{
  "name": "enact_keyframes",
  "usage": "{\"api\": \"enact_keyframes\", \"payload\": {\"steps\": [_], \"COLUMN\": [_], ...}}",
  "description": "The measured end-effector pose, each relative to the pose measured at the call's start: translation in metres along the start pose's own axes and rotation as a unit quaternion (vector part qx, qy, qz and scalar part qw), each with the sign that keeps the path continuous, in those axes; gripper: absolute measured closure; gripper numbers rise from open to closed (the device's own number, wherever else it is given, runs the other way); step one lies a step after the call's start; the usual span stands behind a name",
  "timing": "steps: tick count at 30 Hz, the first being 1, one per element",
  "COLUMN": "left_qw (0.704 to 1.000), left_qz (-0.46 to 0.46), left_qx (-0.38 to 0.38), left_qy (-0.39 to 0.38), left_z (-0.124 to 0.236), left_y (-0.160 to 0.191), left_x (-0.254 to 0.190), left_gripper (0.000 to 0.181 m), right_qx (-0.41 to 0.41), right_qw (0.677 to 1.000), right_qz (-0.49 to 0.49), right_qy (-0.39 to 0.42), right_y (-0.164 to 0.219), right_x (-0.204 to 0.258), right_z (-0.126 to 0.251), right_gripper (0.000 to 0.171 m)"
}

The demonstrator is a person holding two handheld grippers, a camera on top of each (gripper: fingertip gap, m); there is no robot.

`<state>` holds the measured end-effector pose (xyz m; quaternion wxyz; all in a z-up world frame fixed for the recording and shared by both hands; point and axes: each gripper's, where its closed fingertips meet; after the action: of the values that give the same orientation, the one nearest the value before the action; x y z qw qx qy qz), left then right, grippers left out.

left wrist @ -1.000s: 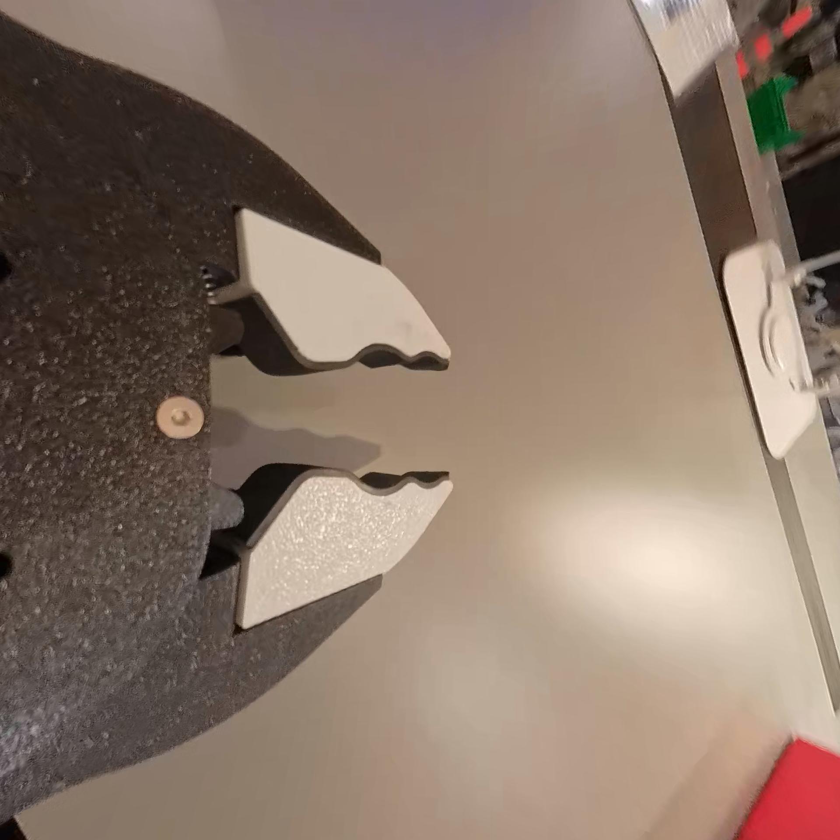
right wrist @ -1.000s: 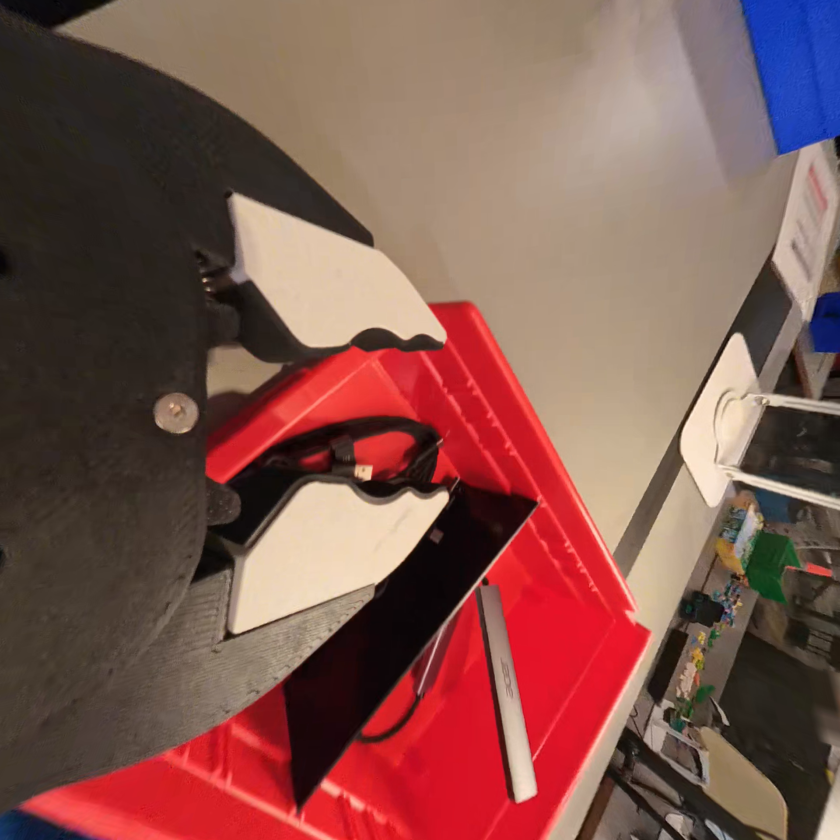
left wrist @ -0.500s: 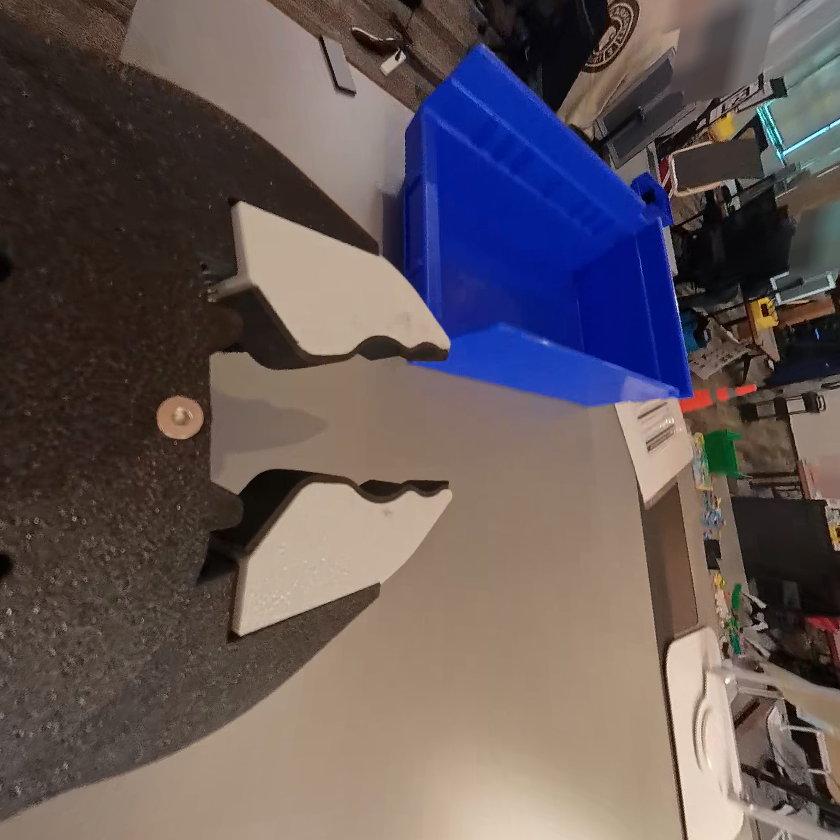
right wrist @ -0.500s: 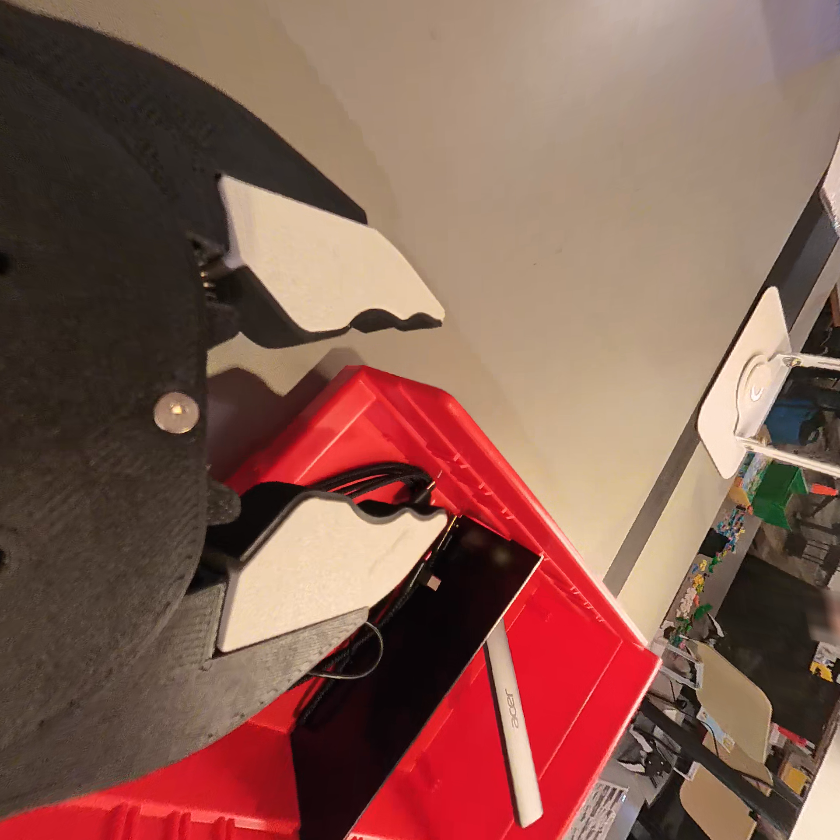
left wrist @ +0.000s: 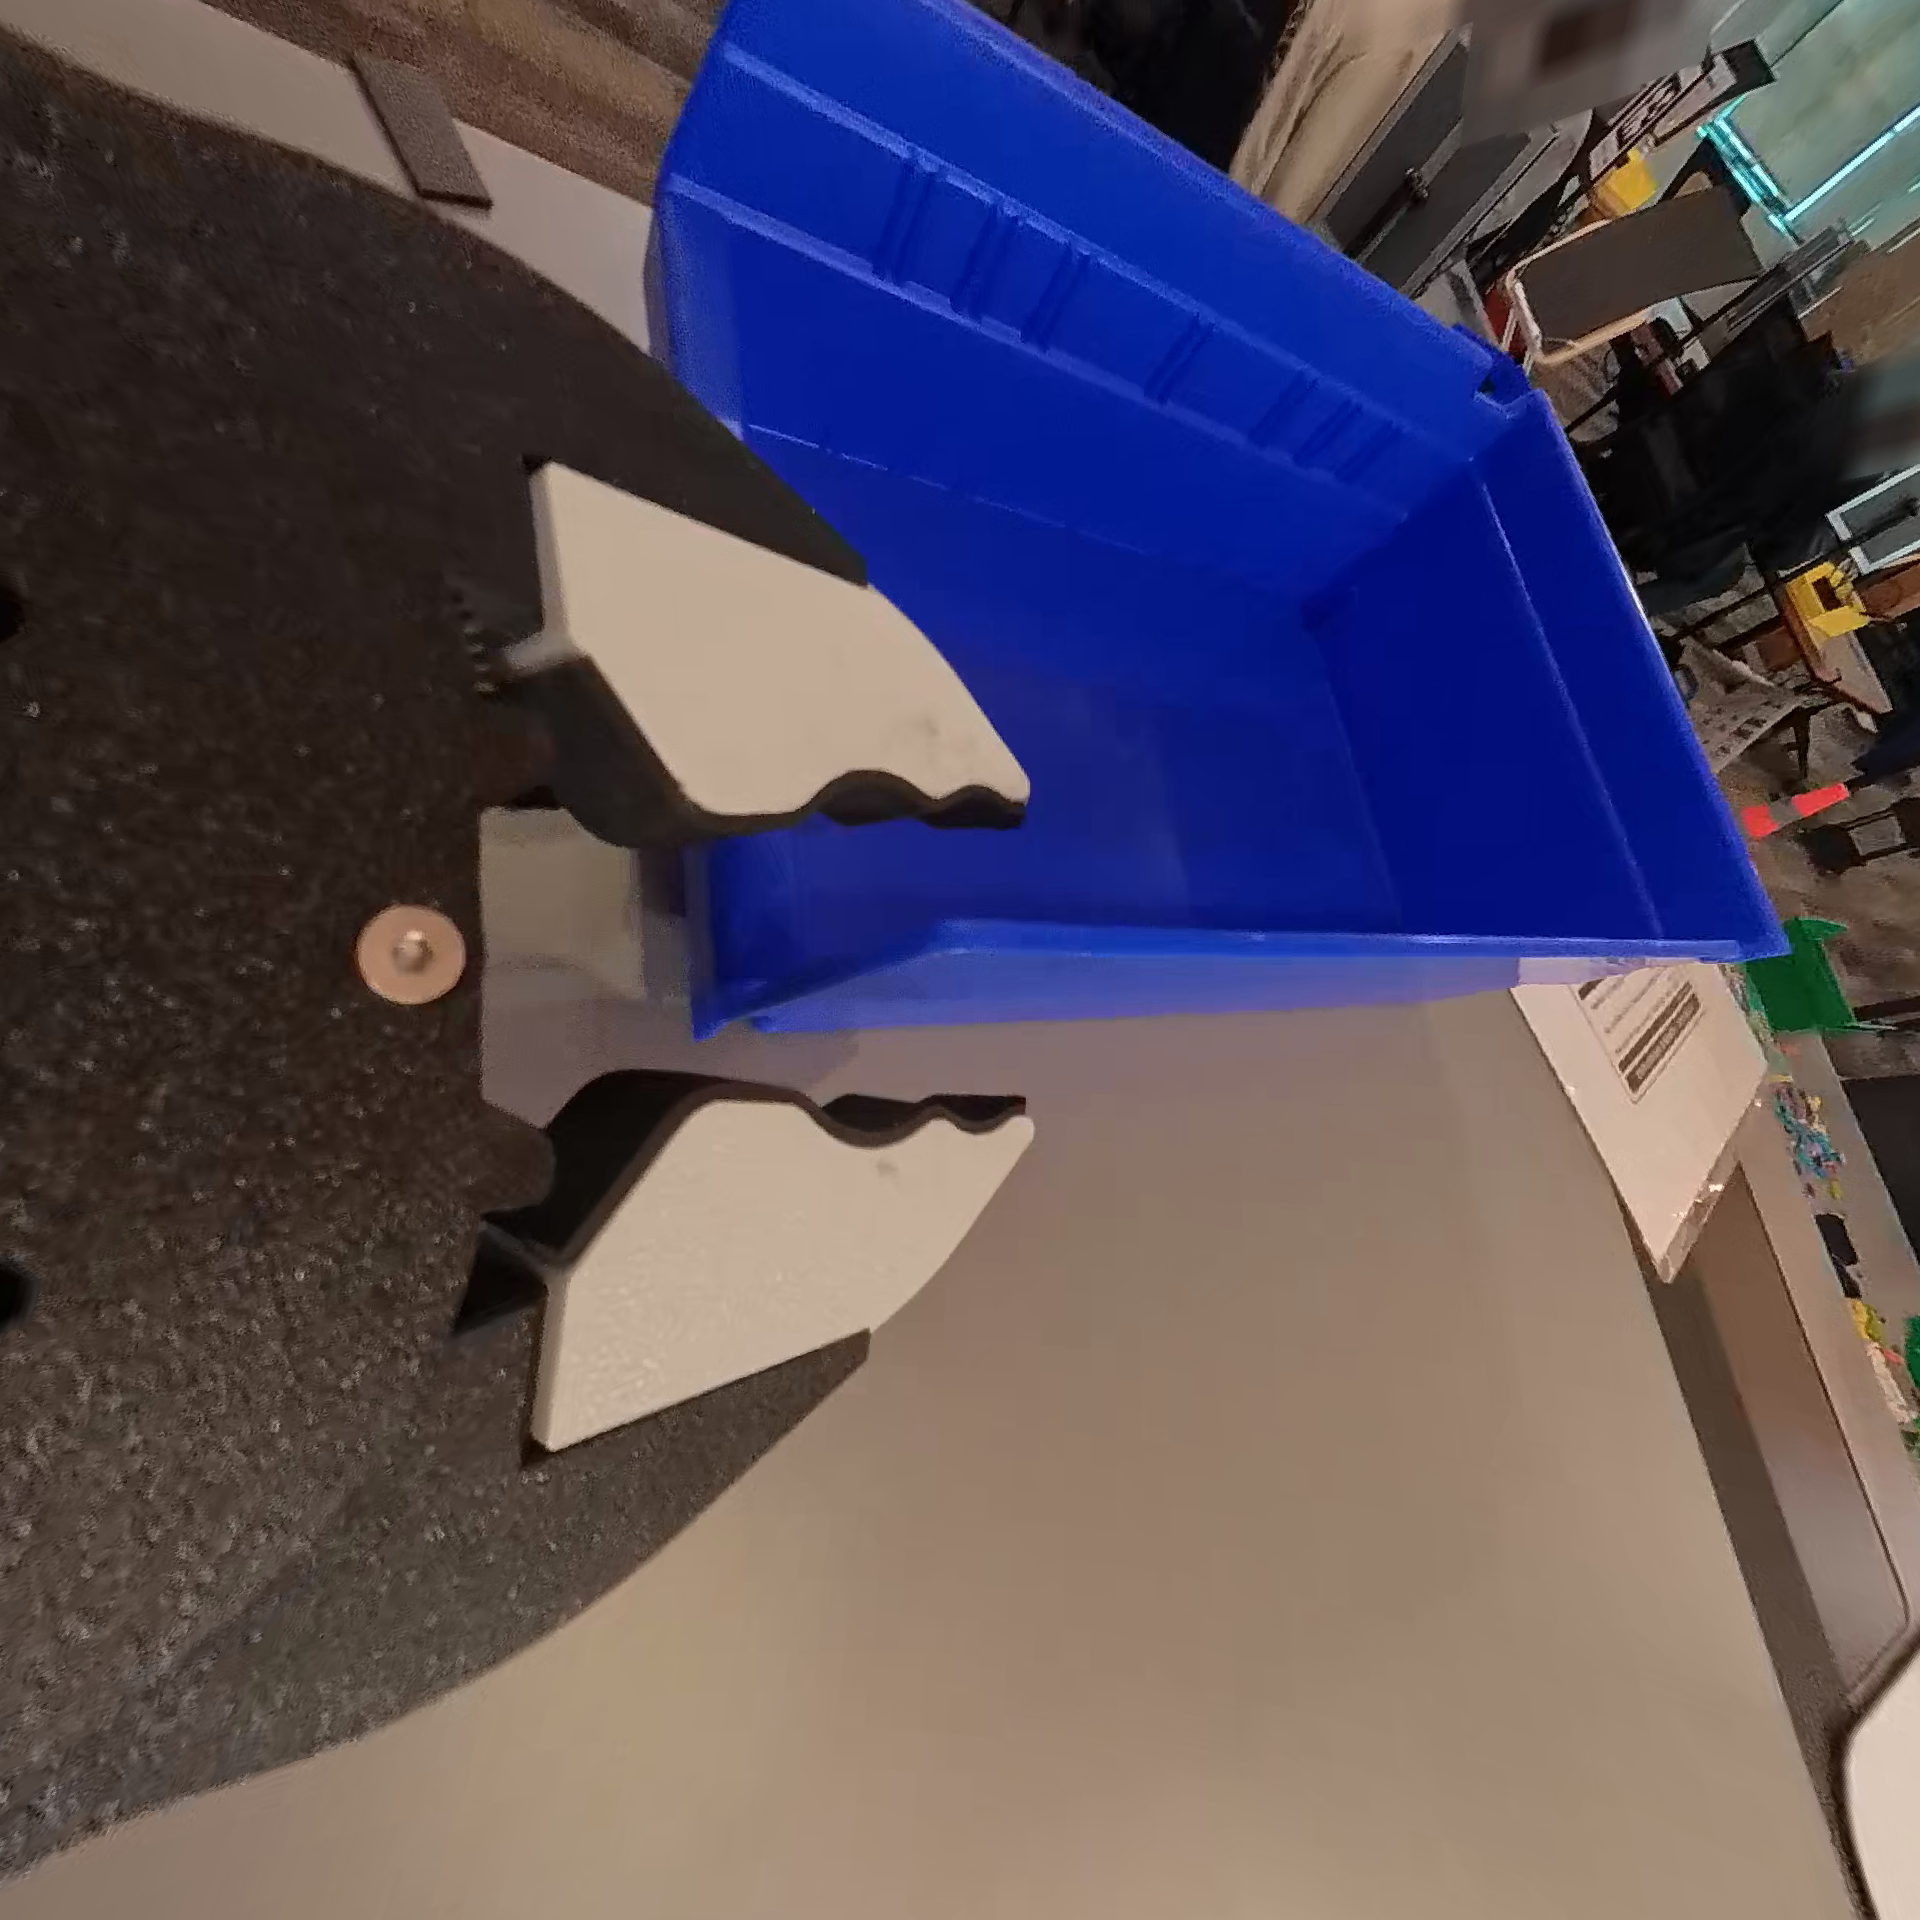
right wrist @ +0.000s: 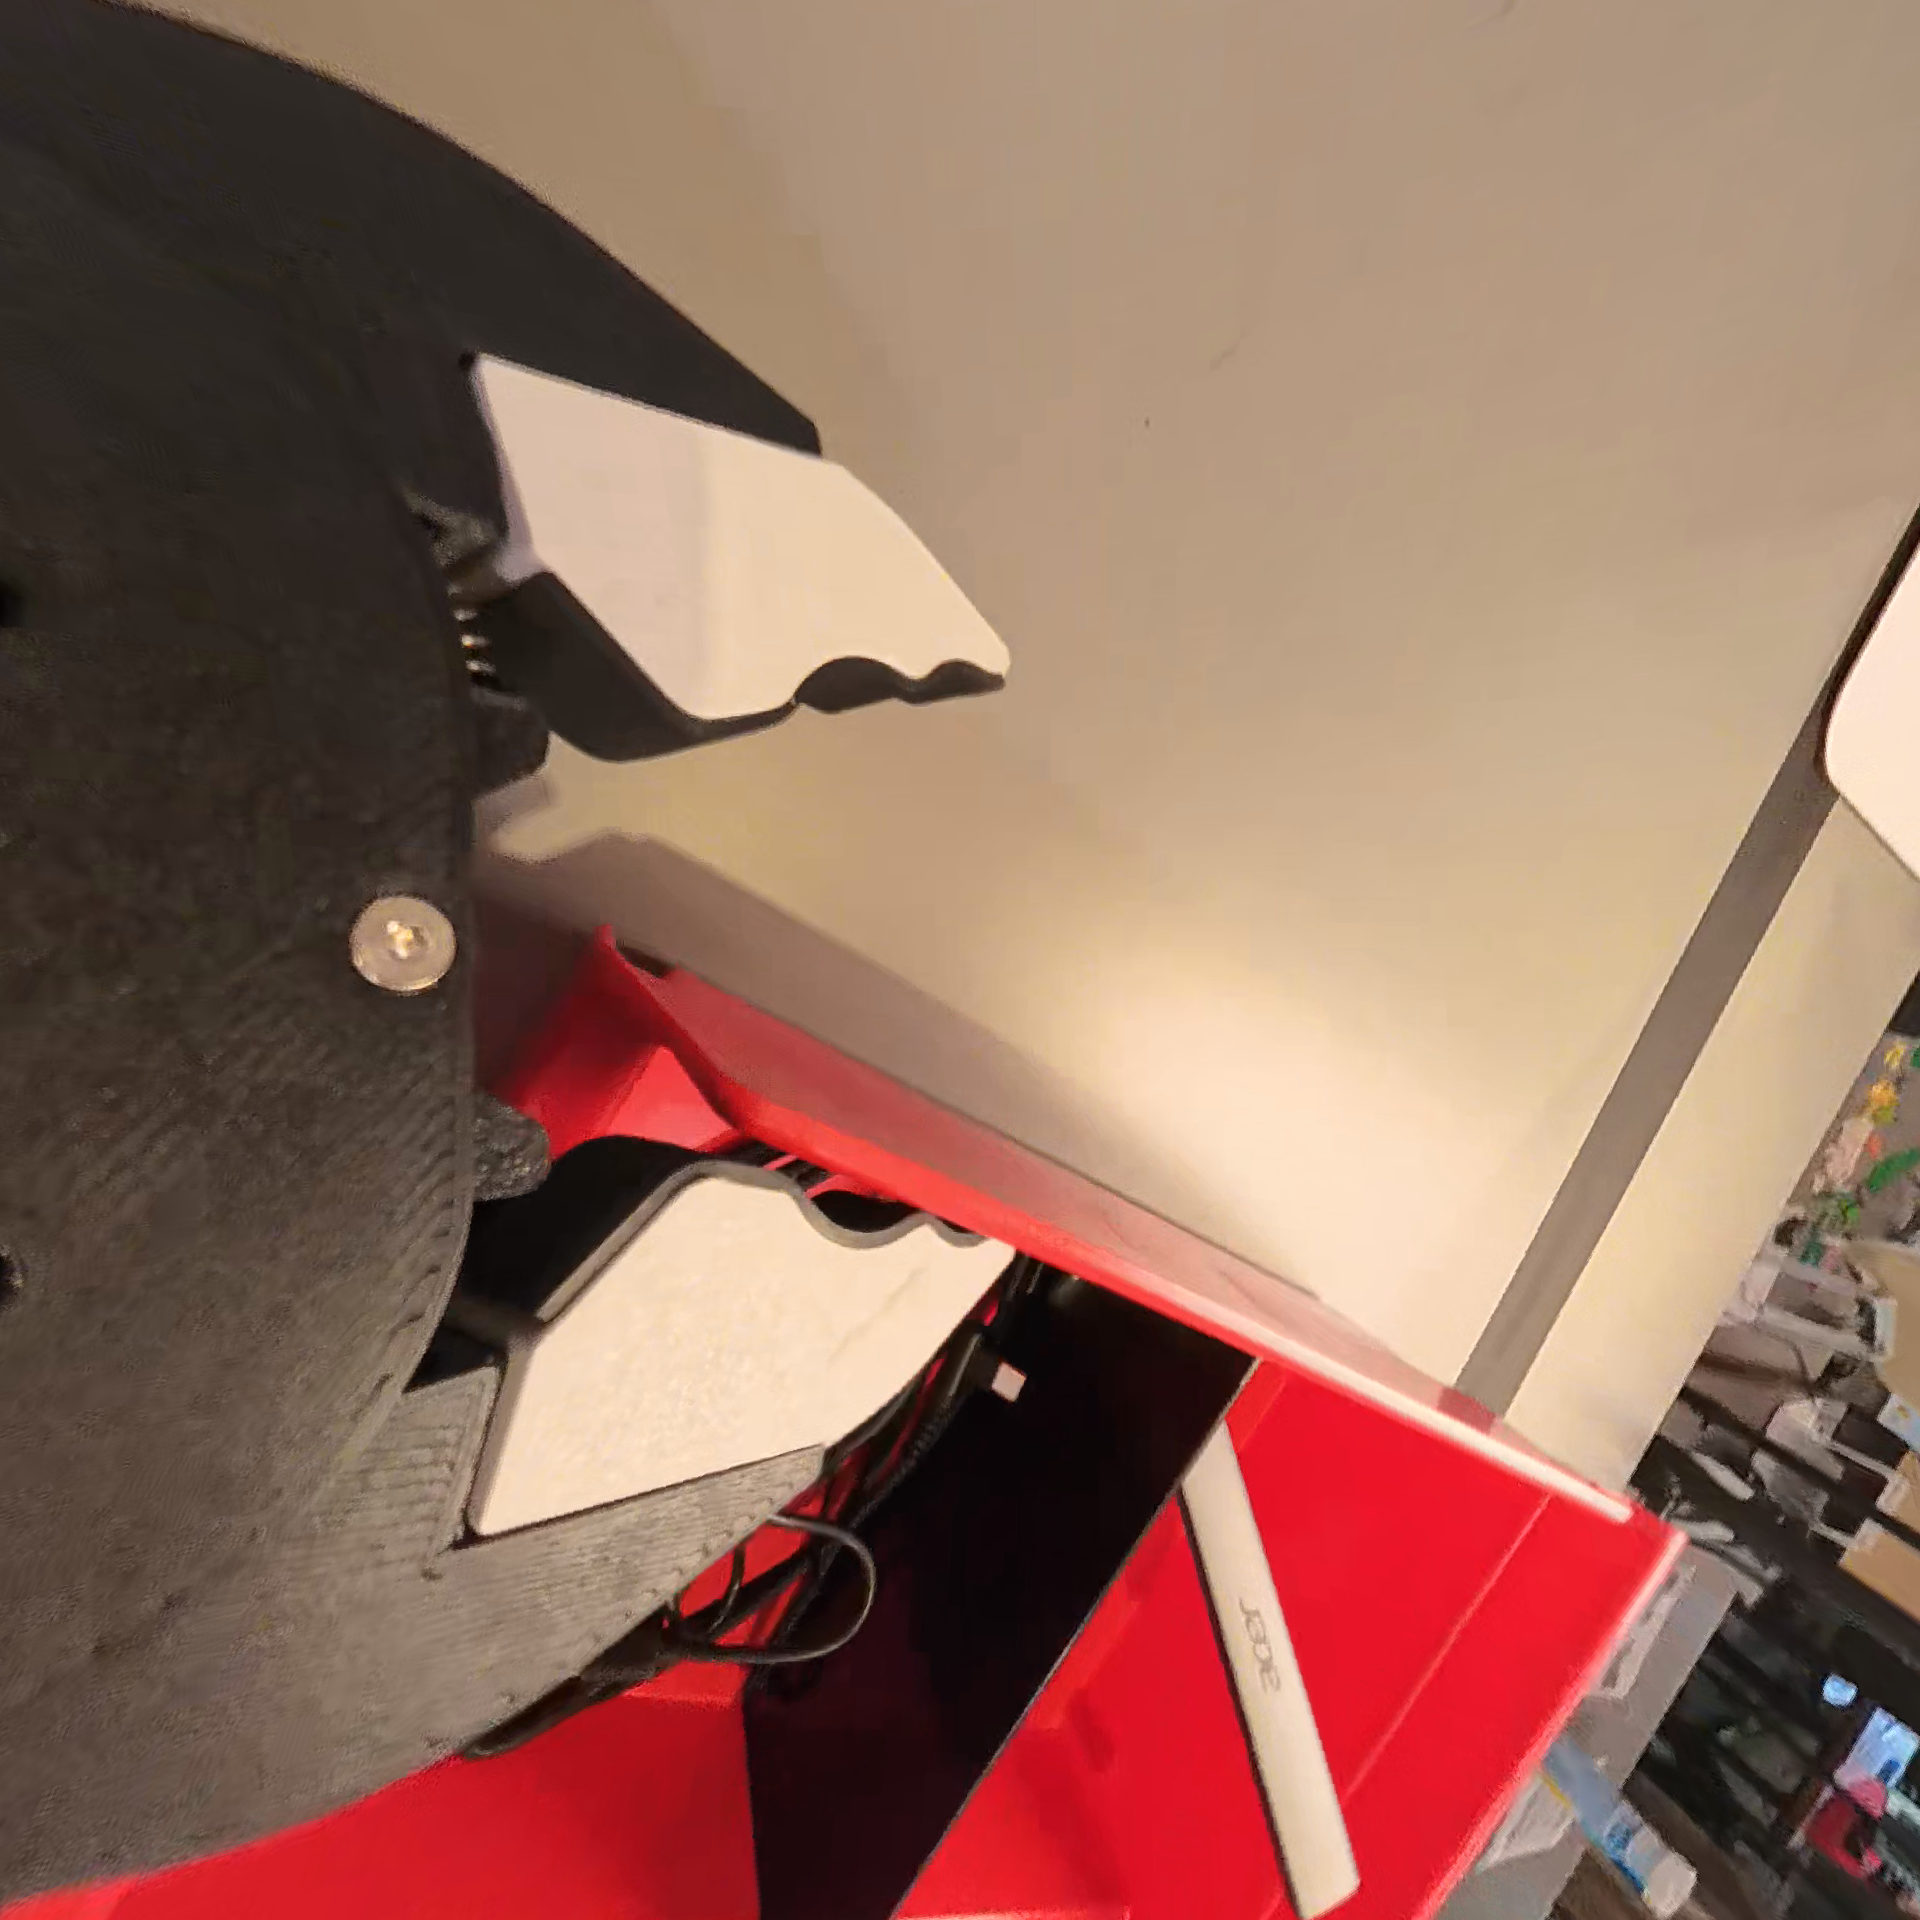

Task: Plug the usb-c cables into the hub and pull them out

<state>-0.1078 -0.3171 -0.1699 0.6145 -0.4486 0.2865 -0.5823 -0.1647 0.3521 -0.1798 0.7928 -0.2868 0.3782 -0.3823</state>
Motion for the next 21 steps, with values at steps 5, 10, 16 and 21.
{"api": "enact_keyframes", "payload": {"steps": [5,10,16,21], "left_qw": [0.999,0.996,0.995,0.988], "left_qz": [-0.011,-0.038,-0.048,-0.072], "left_qx": [-0.041,-0.072,-0.077,-0.093], "left_qy": [0.012,0.025,0.051,0.099], "left_z": [-0.014,-0.016,-0.009,0.006], "left_y": [-0.006,-0.014,-0.012,-0.01], "left_x": [0.003,-0.003,-0.011,-0.035], "left_gripper": [0.156,0.176,0.176,0.177], "right_qx": [-0.005,-0.032,-0.028,-0.035], "right_qw": [0.995,0.975,0.974,0.977], "right_qz": [-0.051,-0.055,-0.047,-0.038], "right_qy": [0.091,0.213,0.22,0.207], "right_y": [0.003,0.006,0.002,-0.004], "right_x": [-0.018,-0.043,-0.035,-0.023], "right_z": [-0.01,-0.002,-0.001,-0.002], "right_gripper": [0.109,0.161,0.163,0.163]}}
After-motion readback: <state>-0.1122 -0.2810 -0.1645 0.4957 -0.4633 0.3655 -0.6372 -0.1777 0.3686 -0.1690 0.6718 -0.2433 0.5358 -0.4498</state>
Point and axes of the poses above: each gripper's, where its closed fingertips meet, z back along the fingers, y out of its underside, x = y × z across the jaws, and after that the axes turned 9 degrees about z, right-handed
